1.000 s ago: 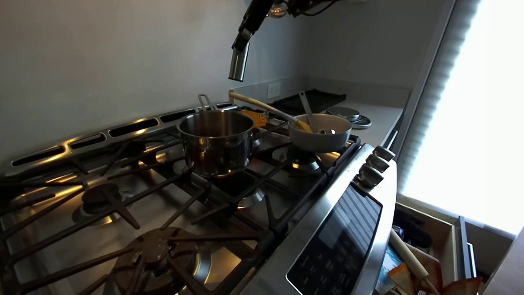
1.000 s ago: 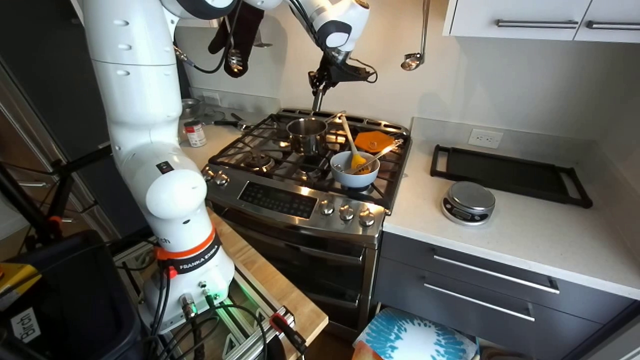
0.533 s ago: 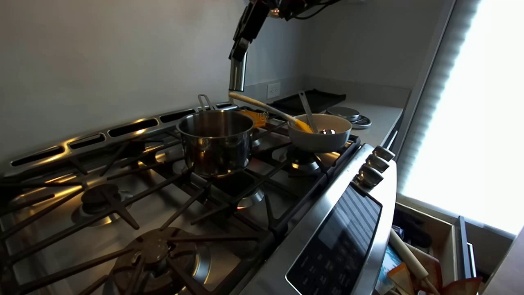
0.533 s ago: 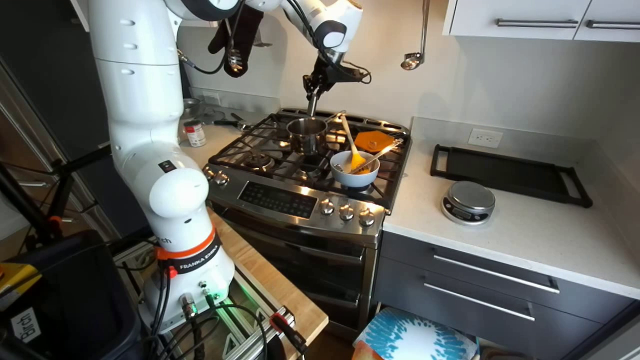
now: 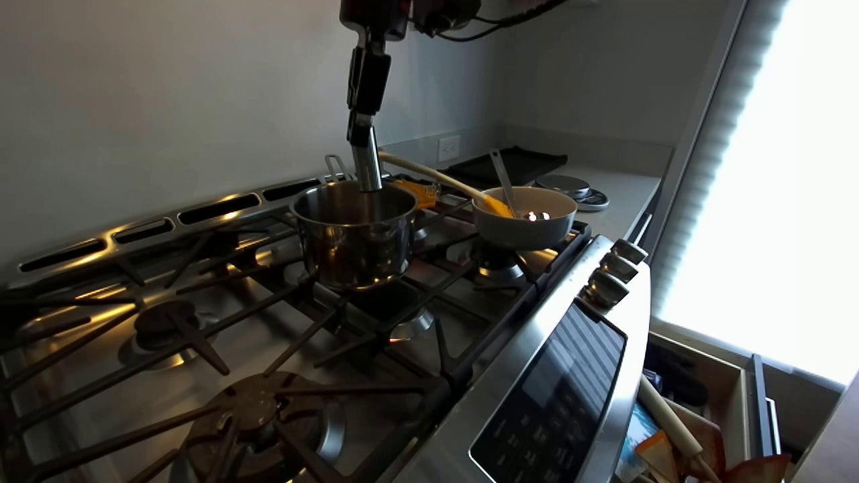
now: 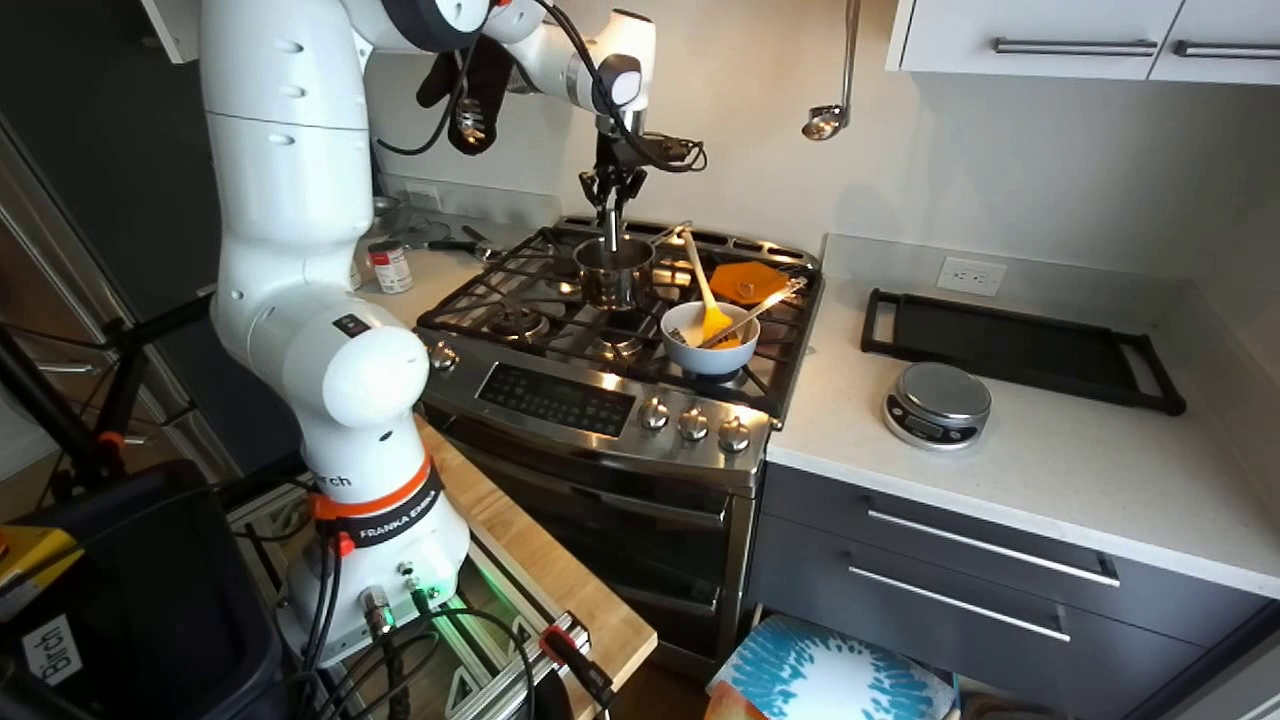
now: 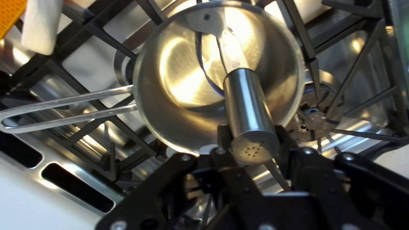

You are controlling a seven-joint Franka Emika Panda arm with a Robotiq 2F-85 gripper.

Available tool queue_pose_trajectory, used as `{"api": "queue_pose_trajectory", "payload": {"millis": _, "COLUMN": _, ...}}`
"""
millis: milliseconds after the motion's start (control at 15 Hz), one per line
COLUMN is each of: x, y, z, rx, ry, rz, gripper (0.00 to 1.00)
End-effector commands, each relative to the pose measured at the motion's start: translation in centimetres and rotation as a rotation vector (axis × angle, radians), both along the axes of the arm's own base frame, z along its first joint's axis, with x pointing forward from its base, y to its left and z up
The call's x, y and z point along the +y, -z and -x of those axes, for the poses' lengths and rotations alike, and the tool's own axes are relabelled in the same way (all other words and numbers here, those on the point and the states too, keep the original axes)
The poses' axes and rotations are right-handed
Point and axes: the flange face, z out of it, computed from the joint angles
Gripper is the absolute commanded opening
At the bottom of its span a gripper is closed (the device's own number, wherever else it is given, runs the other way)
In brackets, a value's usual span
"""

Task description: Pick up the small silver object on the right and put it in the pot on the stove

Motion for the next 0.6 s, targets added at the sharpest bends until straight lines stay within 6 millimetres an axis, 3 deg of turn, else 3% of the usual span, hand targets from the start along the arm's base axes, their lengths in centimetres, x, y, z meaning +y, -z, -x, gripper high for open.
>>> {"api": "queue_pose_trajectory", "payload": {"millis": 0, "x": 0.9, "y": 2.8, "z": -1.0, "rx": -0.059, "ry": 0.049, "rz": 0.025, "gripper": 0.12}}
{"api": "queue_pose_trajectory", "payload": {"millis": 333, "x": 2.2, "y": 6.2, "z": -1.2, "rx": -0.056, "ry": 0.079, "rz": -0.04, "gripper": 0.12}}
{"api": "queue_pose_trajectory", "payload": {"millis": 533, "x": 2.7, "y": 7.3, "z": -0.7, "rx": -0.056, "ry": 0.099, "rz": -0.059, "gripper": 0.12}}
